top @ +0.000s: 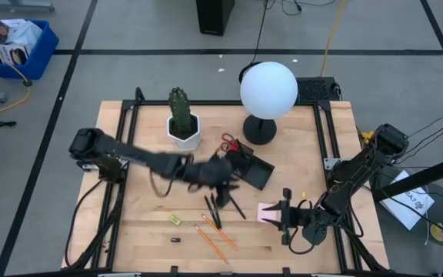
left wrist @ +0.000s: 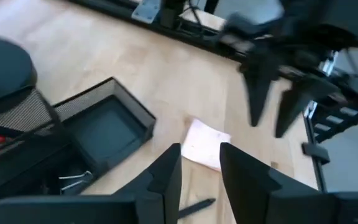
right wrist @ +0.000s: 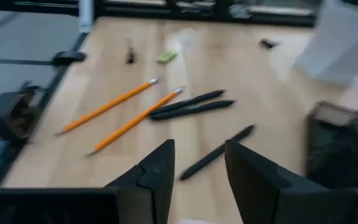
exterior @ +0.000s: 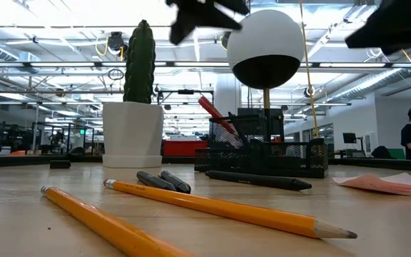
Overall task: Pick and place office supplies into organizer
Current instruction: Put the black pen into the black desk organizer
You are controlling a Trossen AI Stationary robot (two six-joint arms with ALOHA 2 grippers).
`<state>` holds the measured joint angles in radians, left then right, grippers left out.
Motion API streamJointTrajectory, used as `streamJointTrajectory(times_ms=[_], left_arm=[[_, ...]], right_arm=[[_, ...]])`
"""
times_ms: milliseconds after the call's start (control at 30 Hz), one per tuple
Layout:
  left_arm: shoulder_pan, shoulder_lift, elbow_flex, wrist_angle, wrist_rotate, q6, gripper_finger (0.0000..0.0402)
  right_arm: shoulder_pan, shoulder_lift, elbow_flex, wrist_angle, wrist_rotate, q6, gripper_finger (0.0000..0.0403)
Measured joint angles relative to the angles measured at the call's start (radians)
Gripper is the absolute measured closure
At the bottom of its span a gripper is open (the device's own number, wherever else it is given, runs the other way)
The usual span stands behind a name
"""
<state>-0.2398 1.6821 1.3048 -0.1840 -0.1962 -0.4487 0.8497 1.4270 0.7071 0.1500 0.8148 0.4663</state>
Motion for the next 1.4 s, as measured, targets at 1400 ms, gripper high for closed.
streamJointTrajectory(times_ms=[1400], left_arm=[[-0.579,-0.105,-0.508,0.711,-0.523,0.14,0.0309]], right_arm=[[-0.15,0.633,0.252,0.143,0.071,0.23,0.0215]])
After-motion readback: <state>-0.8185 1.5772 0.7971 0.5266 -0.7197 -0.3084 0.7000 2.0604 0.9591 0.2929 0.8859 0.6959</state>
